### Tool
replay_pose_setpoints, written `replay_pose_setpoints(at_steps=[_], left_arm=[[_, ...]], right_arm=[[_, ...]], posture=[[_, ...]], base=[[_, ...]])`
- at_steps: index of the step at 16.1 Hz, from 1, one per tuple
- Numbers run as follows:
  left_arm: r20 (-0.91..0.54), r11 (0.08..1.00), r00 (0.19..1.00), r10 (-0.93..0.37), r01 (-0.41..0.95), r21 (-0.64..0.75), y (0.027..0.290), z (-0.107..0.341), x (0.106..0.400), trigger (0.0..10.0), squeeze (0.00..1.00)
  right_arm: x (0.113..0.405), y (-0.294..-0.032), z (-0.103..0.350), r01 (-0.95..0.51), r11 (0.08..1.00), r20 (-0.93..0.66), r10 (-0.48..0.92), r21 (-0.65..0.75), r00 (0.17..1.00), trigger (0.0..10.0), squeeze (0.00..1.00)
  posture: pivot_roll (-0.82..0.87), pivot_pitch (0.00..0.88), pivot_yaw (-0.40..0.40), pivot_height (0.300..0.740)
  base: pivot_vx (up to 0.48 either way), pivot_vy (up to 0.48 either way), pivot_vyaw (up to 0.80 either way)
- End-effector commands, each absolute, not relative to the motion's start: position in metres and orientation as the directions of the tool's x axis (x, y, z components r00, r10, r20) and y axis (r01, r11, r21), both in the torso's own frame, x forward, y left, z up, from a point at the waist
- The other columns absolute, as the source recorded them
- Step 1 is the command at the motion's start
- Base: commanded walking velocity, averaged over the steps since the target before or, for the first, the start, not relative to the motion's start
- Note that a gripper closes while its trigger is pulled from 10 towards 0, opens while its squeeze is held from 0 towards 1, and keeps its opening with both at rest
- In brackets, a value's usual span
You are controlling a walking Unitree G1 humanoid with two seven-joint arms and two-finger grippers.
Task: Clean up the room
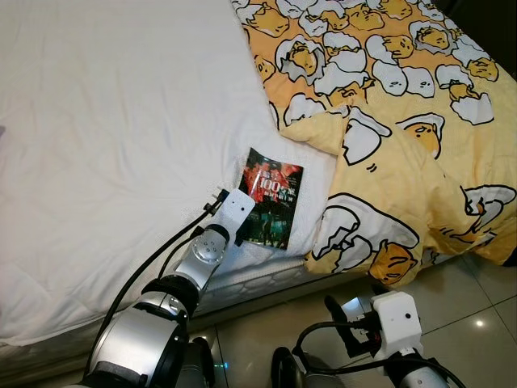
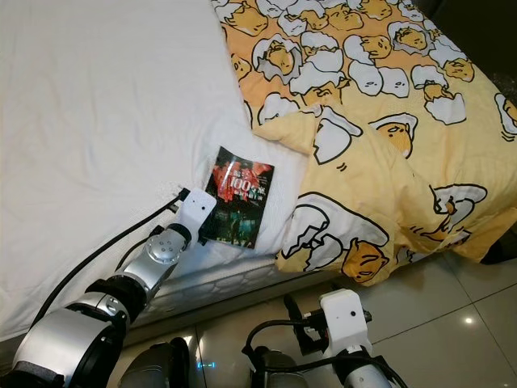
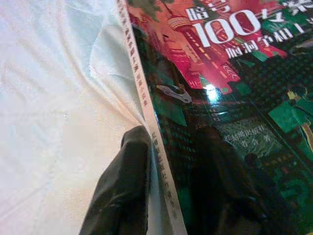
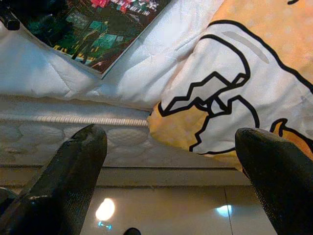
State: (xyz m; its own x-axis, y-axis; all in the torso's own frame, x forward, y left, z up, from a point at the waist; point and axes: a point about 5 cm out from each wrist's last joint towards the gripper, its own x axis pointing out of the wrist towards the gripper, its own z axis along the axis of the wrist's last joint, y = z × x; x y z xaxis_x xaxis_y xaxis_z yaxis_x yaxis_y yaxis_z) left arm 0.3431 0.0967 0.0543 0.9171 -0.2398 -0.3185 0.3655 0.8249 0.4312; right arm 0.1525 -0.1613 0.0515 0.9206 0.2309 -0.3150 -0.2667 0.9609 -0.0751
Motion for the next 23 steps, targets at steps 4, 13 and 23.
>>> replay_pose_setpoints(at_steps=[4, 13, 23], left_arm=[[-0.437, 0.954, 0.858, -0.268, 0.301, 0.006, 0.09, 0.037, 0.333, 0.0, 0.0], [-0.264, 0.774, 0.847, -0.461, 0.238, -0.587, 0.072, 0.08, 0.359, 0.0, 0.0], [-0.262, 0.816, 0.786, -0.56, 0.469, -0.339, 0.077, 0.091, 0.361, 0.0, 0.0]], right_arm=[[0.149, -0.166, 0.045, -0.254, 0.963, -0.34, 0.209, -0.091, 0.917, 10.0, 0.0], [0.22, -0.16, 0.057, -0.241, 0.97, -0.199, 0.239, 0.012, 0.951, 10.0, 0.0], [0.275, -0.17, 0.073, -0.167, 0.983, -0.07, 0.173, 0.075, 0.983, 10.0, 0.0]], posture=[[-0.17, 0.202, -0.094, 0.74], [-0.08, 0.0, -0.012, 0.74], [0.0, 0.0, 0.021, 0.74]], base=[[0.0, 0.0, 0.0], [0.0, 0.0, 0.0], [0.0, 0.0, 0.0]])
